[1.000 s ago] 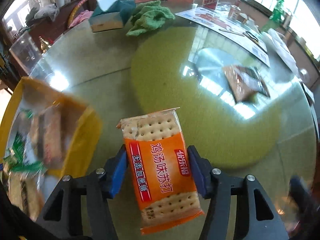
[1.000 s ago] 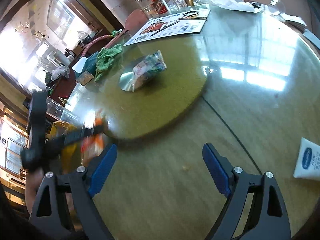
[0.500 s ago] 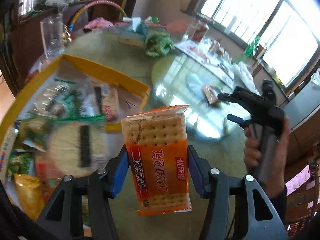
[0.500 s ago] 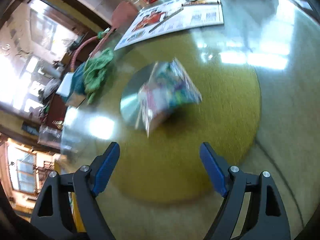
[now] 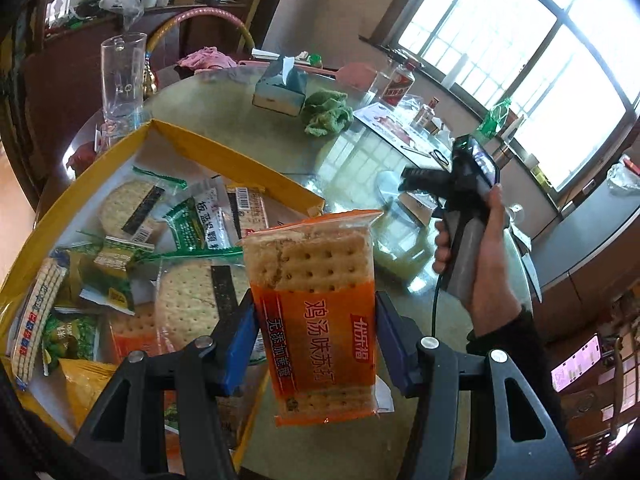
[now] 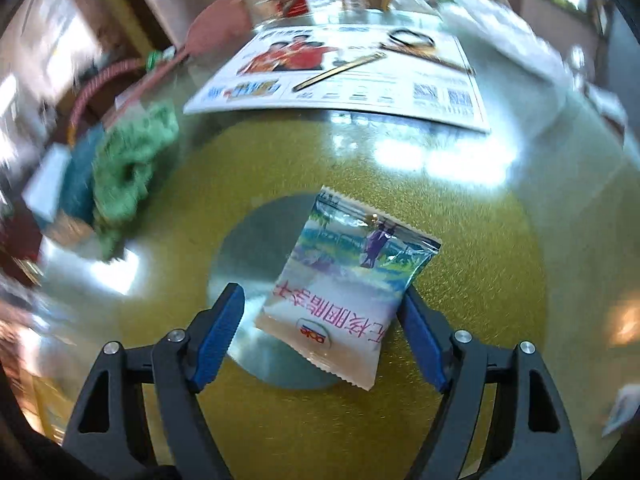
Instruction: Organize snacks
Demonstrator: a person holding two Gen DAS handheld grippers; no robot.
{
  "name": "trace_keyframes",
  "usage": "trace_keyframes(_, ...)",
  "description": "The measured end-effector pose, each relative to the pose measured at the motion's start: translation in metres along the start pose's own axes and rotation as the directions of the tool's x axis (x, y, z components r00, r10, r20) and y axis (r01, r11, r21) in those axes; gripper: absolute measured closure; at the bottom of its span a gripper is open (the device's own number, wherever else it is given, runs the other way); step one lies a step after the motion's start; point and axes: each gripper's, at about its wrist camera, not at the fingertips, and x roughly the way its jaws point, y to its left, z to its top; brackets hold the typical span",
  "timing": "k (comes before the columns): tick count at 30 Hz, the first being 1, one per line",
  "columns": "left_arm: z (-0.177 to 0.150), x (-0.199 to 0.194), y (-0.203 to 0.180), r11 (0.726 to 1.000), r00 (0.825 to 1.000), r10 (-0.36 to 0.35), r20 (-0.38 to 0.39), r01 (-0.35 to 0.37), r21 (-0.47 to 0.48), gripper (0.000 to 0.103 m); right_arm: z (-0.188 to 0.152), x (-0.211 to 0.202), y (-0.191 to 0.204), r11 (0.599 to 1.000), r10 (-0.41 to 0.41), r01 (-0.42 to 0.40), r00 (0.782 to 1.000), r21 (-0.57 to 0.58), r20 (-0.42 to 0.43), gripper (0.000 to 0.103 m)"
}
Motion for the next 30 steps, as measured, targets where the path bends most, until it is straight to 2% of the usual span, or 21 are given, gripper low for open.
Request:
trace_keyframes(3, 0.000, -0.002, 0.002, 1.000, 1.000, -0.005, 0.003, 0.005, -0.003, 0.047, -0.009, -0.002, 0.004, 0.996, -0.046, 0.048, 0.999, -0.070, 0.028, 0.036)
trace_keyframes(6, -0.002, -0.007, 0.005, 1.000, 1.000, -0.005, 0.011, 0.005, -0.009, 0.047, -0.020, -0.010, -0.004, 0.995, -0.033, 0.037, 0.999, -0.088, 0.039, 0.044)
trace_keyframes(8, -0.004, -0.011, 0.008, 1.000, 1.000, -0.002, 0.015, 0.002, -0.015, 0.047, -0.031, -0.016, -0.009, 0.993, -0.028, 0.032, 0.999, -0.118, 0.040, 0.045)
trace_keyframes(15, -0.012, -0.026, 0.021, 0.999, 0.999, 0.017, 0.033, -0.016, -0.040, 0.047, -0.094, -0.050, -0.020, 0.974, 0.070, -0.063, 0.997, -0.216, 0.024, 0.047)
trace_keyframes(17, -0.013, -0.031, 0.023, 0.999, 0.999, 0.019, 0.041, -0.017, -0.042, 0.047, -0.112, -0.059, -0.026, 0.970, 0.118, -0.113, 0.993, -0.214, 0.012, 0.048)
trace_keyframes(20, -0.016, -0.044, 0.032, 0.998, 0.997, 0.027, 0.066, -0.023, -0.060, 0.047, -0.138, -0.079, -0.038, 0.959, 0.212, -0.207, 0.977, -0.192, 0.005, 0.048)
trace_keyframes(25, -0.016, -0.063, 0.049, 0.994, 0.995, 0.039, 0.094, -0.029, -0.105, 0.047, -0.166, -0.117, -0.042, 0.933, 0.325, -0.315, 0.945, -0.176, 0.031, 0.050)
trace_keyframes(30, -0.015, -0.082, 0.073, 0.987, 0.988, 0.081, 0.129, -0.062, -0.148, 0.047, -0.190, -0.162, -0.020, 0.882, 0.433, -0.410, 0.900, -0.235, 0.055, 0.050)
